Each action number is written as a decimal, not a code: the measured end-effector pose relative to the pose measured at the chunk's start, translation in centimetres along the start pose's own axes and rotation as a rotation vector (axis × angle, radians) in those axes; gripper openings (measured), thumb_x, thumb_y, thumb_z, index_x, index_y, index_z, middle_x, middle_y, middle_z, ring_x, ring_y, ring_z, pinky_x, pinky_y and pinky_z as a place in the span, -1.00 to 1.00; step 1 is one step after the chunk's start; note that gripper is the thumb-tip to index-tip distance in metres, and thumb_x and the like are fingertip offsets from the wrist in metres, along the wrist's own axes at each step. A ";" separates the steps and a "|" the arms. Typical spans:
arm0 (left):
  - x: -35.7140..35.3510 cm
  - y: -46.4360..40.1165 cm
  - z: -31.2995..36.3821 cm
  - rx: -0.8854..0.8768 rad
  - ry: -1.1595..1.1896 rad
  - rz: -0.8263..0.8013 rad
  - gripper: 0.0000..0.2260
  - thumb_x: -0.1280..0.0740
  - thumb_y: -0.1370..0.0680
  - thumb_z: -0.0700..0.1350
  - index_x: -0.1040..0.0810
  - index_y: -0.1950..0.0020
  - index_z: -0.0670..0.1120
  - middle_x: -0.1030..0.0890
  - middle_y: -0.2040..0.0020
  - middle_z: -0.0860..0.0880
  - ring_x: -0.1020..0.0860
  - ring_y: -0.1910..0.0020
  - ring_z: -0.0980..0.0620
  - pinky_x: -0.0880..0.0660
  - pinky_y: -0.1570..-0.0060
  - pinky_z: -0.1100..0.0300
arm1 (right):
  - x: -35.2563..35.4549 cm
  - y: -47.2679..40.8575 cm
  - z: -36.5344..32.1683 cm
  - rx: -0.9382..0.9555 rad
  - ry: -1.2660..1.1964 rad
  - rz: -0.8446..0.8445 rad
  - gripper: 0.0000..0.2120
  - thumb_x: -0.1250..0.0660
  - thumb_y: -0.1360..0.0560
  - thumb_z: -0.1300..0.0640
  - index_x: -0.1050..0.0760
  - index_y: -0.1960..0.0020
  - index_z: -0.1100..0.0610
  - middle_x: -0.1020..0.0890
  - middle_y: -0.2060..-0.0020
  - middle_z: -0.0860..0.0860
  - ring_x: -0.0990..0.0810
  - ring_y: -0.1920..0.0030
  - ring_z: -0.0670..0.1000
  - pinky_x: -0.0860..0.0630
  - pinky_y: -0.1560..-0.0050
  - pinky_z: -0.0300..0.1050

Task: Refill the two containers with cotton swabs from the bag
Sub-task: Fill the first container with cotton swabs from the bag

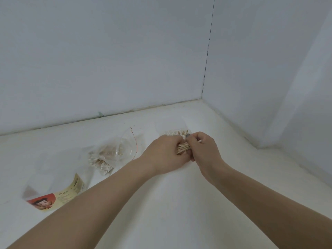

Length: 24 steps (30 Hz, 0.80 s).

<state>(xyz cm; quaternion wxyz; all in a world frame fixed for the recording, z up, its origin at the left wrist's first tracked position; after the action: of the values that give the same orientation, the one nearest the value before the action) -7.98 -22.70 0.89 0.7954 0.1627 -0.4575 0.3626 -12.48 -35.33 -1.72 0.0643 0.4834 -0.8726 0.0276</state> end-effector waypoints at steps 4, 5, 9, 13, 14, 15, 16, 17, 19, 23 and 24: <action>0.4 -0.3 0.2 0.230 0.499 0.153 -0.71 -0.29 -0.52 0.17 -0.61 0.03 -0.03 -0.68 0.08 0.03 -0.63 0.03 0.03 -0.52 0.01 0.14 | 0.2 -0.7 -0.8 0.024 -0.045 0.003 -0.76 -0.26 -0.63 0.11 -0.46 0.19 0.17 -0.48 0.52 0.00 -0.38 0.52 -0.07 -0.35 0.35 -0.16; 0.3 -0.6 0.3 0.317 0.675 0.192 -0.65 -0.25 -0.54 0.18 -0.61 0.03 -0.08 -0.70 0.07 -0.01 -0.65 -0.02 -0.05 -0.54 -0.09 0.05 | 0.2 -0.8 -1.0 0.018 -0.064 0.000 -0.76 -0.25 -0.63 0.10 -0.45 0.18 0.17 -0.48 0.52 0.01 -0.38 0.52 -0.07 -0.35 0.34 -0.13; 0.0 -1.6 1.3 0.546 1.093 0.267 -0.64 -0.09 -0.64 0.06 -0.51 0.13 -0.15 -0.59 0.37 -0.19 -0.49 0.31 -0.19 -0.47 0.17 0.03 | -0.8 -0.9 -1.3 -0.074 -0.191 -0.056 -0.82 -0.23 -0.60 0.16 -0.46 0.16 0.18 -0.51 0.45 0.08 -0.44 0.47 0.00 -0.39 0.34 -0.12; 0.1 -1.9 1.4 0.440 0.786 0.325 -0.67 -0.06 -0.64 0.00 -0.51 0.11 -0.16 -0.58 0.37 -0.14 -0.47 0.43 -0.06 -0.37 0.46 0.24 | -1.4 -0.9 -1.5 -0.093 -0.208 -0.083 -0.85 -0.17 -0.55 0.20 -0.43 0.18 0.18 -0.48 0.47 0.07 -0.43 0.45 0.03 -0.35 0.34 -0.08; 0.1 -2.1 1.4 0.424 0.757 0.327 -0.70 -0.08 -0.64 -0.02 -0.49 0.11 -0.15 -0.58 0.34 -0.13 -0.48 0.40 -0.06 -0.37 0.46 0.24 | -1.5 -1.0 -1.6 -0.073 -0.176 -0.072 -0.84 -0.17 -0.56 0.19 -0.41 0.19 0.17 -0.46 0.47 0.06 -0.41 0.46 0.01 -0.33 0.33 -0.08; 0.0 -2.2 1.5 0.403 0.737 0.323 -0.73 -0.09 -0.65 -0.04 -0.45 0.13 -0.14 -0.56 0.32 -0.12 -0.48 0.37 -0.07 -0.37 0.44 0.22 | -1.6 -1.1 -1.6 -0.044 -0.130 -0.056 -0.82 -0.16 -0.58 0.16 -0.40 0.19 0.16 -0.46 0.45 0.07 -0.40 0.44 0.01 -0.33 0.31 -0.06; 0.0 -2.3 1.5 0.380 0.700 0.327 -0.75 -0.10 -0.65 -0.06 -0.42 0.15 -0.14 -0.52 0.30 -0.10 -0.47 0.34 -0.07 -0.38 0.40 0.20 | -1.6 -1.1 -1.7 -0.012 -0.076 -0.038 -0.79 -0.16 -0.59 0.12 -0.39 0.19 0.16 -0.47 0.41 0.06 -0.41 0.40 0.03 -0.35 0.28 -0.04; 0.0 -2.3 1.5 0.362 0.646 0.335 -0.75 -0.10 -0.66 -0.08 -0.38 0.18 -0.13 -0.49 0.28 -0.06 -0.45 0.32 -0.04 -0.38 0.35 0.17 | -1.6 -1.3 -1.7 0.017 -0.027 -0.017 -0.77 -0.17 -0.61 0.09 -0.40 0.19 0.17 -0.49 0.37 0.06 -0.44 0.35 0.04 -0.39 0.24 -0.03; 0.0 -2.4 1.3 0.334 0.568 0.328 -0.73 -0.11 -0.66 -0.09 -0.32 0.23 -0.10 -0.42 0.29 0.00 -0.41 0.34 0.01 -0.34 0.33 0.18 | -1.5 -1.7 -1.7 0.055 0.029 0.028 -0.77 -0.18 -0.62 0.07 -0.47 0.14 0.18 -0.57 0.25 0.02 -0.52 0.26 0.05 -0.48 0.16 0.00; 0.1 -2.8 1.1 0.298 0.500 0.305 -0.71 -0.12 -0.65 -0.12 -0.30 0.28 -0.09 -0.39 0.31 0.00 -0.39 0.30 -0.02 -0.32 0.27 0.12 | -1.1 -2.5 -1.8 0.041 0.032 0.035 -0.78 -0.21 -0.60 0.05 -0.48 0.12 0.17 -0.58 0.27 0.04 -0.51 0.25 0.07 -0.47 0.12 0.05; 0.2 -3.0 1.2 0.303 0.479 0.312 -0.71 -0.12 -0.66 -0.13 -0.30 0.28 -0.10 -0.39 0.30 0.00 -0.37 0.31 0.00 -0.29 0.27 0.12 | -1.1 -2.7 -1.9 0.010 0.001 0.001 -0.78 -0.21 -0.60 0.05 -0.46 0.11 0.18 -0.54 0.32 0.06 -0.48 0.29 0.06 -0.44 0.16 0.03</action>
<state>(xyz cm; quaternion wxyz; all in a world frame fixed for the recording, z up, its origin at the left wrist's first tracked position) -6.45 -25.37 1.87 0.7820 0.1173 -0.2175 0.5722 -9.44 -35.64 -0.04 0.0625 0.4832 -0.8727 0.0321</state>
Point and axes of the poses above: each hand's wrist, its own y-axis away from the middle knuckle, its own x-axis out of the back of the hand, z = x × y, the point moved 1 cm from there along -y, towards the middle knuckle
